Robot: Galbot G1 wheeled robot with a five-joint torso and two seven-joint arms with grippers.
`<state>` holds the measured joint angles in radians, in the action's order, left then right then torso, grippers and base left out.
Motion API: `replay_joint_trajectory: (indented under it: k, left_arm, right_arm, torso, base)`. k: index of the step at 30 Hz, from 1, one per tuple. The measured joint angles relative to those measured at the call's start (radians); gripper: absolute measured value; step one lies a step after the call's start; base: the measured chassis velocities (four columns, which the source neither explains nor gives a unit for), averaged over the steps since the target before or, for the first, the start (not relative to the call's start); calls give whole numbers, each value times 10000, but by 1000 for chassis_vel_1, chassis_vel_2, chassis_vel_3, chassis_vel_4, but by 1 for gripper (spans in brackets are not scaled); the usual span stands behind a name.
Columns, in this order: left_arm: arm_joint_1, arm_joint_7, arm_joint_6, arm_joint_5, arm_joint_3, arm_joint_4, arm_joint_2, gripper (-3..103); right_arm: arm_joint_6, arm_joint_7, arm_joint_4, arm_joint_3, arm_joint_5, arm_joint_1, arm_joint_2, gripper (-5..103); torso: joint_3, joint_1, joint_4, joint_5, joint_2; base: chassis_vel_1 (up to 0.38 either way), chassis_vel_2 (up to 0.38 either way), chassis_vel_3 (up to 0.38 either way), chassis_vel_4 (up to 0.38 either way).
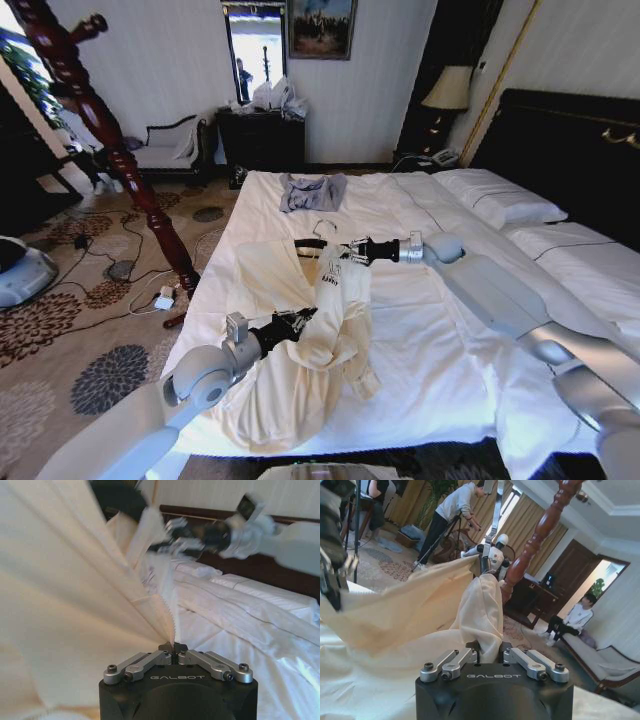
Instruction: Pick up the clothes from the bed and hang them on the clothes hanger.
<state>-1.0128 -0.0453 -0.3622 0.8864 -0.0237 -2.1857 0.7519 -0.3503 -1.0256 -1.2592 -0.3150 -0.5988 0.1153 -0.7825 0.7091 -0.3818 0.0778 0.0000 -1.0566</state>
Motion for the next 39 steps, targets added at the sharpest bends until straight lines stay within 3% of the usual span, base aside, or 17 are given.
replay_joint_trajectory:
  k: [9,11,13,16,19,21,22,26,29,31,33,34,38,39]
  left_arm:
    - [1216,-148,439,-28,-73,755,281,-2]
    - [1380,-145,565,-93,5,760,257,2]
    - [1513,-118,745,-194,128,653,204,12]
    - [1449,-45,869,-198,262,358,49,18]
    - [377,336,944,-405,781,-270,-458,34]
    - [248,388,960,-439,852,-330,-504,34]
    - [-524,690,1066,-651,1398,-733,-724,44]
    - [-1105,734,1135,-640,2553,-1302,-948,55]
    - [-191,85,887,-193,3092,-760,-1324,72]
    - [309,14,846,-169,3205,-331,-1533,72]
    - [1090,210,887,-273,3251,603,-2021,82]
    - [1090,210,887,-273,3251,603,-2021,82]
    - [1818,1770,1532,49,3170,1646,-3448,99]
    - [1818,1770,1532,49,3170,1646,-3448,99]
  right_arm:
    - [154,-154,-625,-146,-477,-608,402,17]
    - [179,-215,-745,-156,-552,-690,498,17]
    - [215,-287,-873,-162,-674,-789,627,17]
    - [229,-351,-926,-163,-785,-868,718,17]
    - [230,-389,-929,-99,-825,-851,746,17]
    - [230,-389,-930,-80,-825,-832,746,17]
    - [224,-391,-937,-12,-825,-746,738,17]
    - [172,-406,-952,70,-753,-602,730,17]
    - [80,-418,-955,116,-566,-486,684,17]
    - [48,-418,-979,129,-483,-456,661,17]
    - [-36,-418,-1018,177,-321,-408,620,17]
    - [-36,-418,-1018,177,-321,-408,620,17]
    - [-335,-518,-1009,351,191,-272,627,17]
    - [-335,-518,-1009,351,191,-272,627,17]
  torso:
    - [1,-1,2,0,1]
    - [0,-2,1,1,0]
    - [1,-2,0,-1,0]
    - [0,-2,3,0,0]
    - [0,-2,-2,-1,1]
    - [0,-2,-3,-3,0]
    - [0,-2,-6,-3,1]
    - [-2,2,-6,0,-1]
    - [-1,1,1,-2,0]
    - [0,-1,4,-1,0]
    - [2,-4,5,-1,3]
    - [2,-4,5,-1,3]
    - [1,-2,-5,-5,2]
    - [1,-2,-5,-5,2]
  base:
    - [0,0,0,0]
    - [0,0,0,0]
    - [0,0,0,0]
    - [0,0,0,0]
    - [0,0,0,0]
    - [0,0,0,0]
    - [0,0,0,0]
    - [0,0,0,0]
    - [0,0,0,0]
    - [0,0,0,0]
    - [0,0,0,0]
    - [0,0,0,0]
    - [0,0,0,0]
    - [0,0,0,0]
